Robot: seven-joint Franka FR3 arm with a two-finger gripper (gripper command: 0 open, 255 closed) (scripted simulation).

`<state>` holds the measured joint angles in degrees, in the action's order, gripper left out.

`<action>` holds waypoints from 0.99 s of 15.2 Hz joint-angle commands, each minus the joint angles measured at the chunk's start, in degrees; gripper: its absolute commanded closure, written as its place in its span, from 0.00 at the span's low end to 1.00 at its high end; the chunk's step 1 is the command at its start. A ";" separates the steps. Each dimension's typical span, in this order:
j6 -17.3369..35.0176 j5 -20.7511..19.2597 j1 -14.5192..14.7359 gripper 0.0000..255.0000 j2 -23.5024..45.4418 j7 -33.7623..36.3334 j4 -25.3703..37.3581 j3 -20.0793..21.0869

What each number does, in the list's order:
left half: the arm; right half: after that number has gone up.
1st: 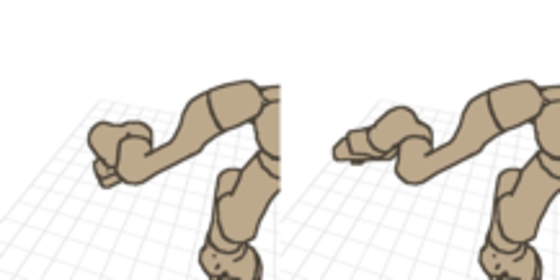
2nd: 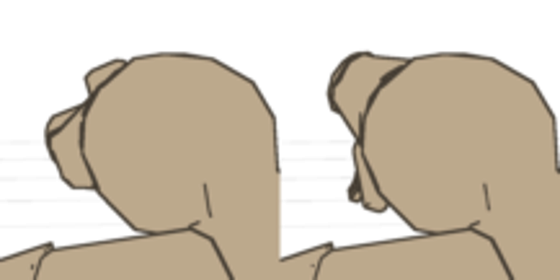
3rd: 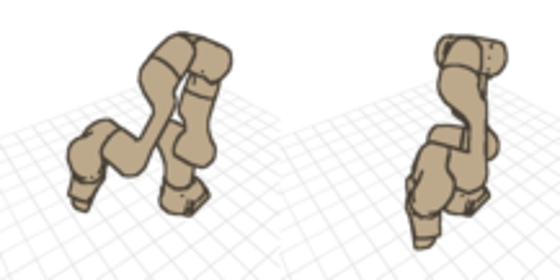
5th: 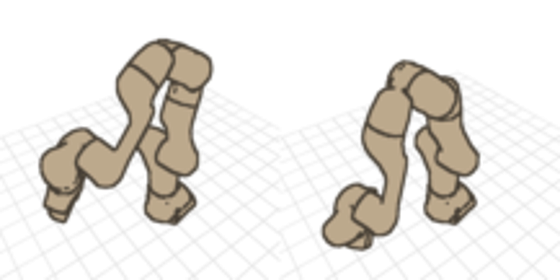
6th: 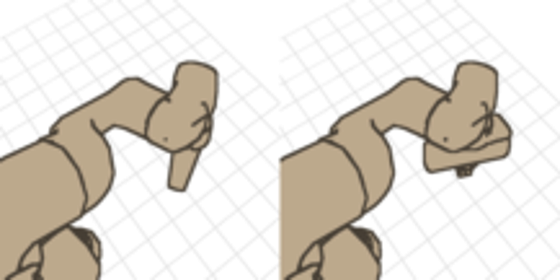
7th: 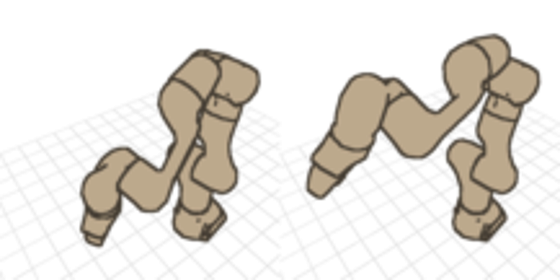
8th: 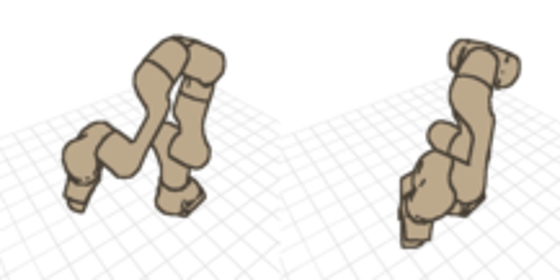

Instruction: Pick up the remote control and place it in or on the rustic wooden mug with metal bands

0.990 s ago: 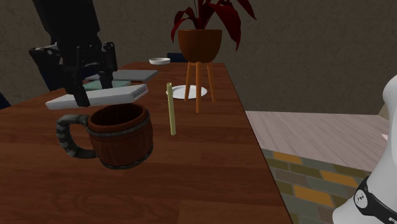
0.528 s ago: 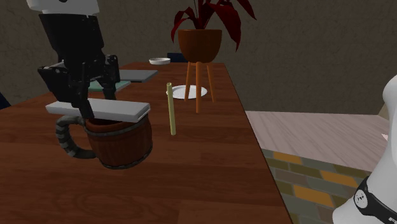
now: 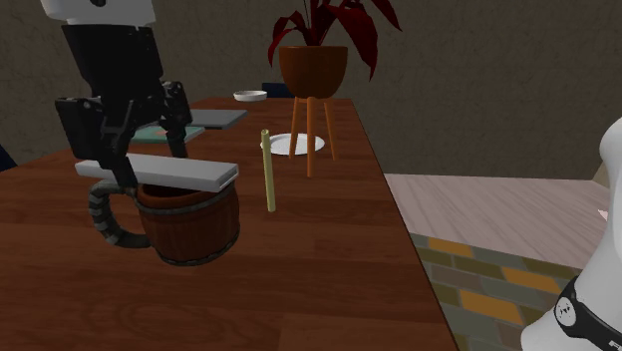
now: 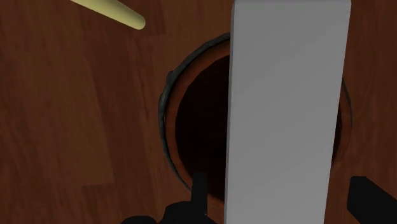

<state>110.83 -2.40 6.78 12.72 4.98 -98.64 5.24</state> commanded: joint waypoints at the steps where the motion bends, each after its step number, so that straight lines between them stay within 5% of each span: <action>1: 0.00 0.00 0.00 0.00 0.02 0.00 -0.01 0.00; 7: -7.01 0.15 0.08 0.00 -0.86 -0.14 6.13 0.08; 15: -7.01 0.15 0.08 0.00 -0.86 -0.14 6.13 0.08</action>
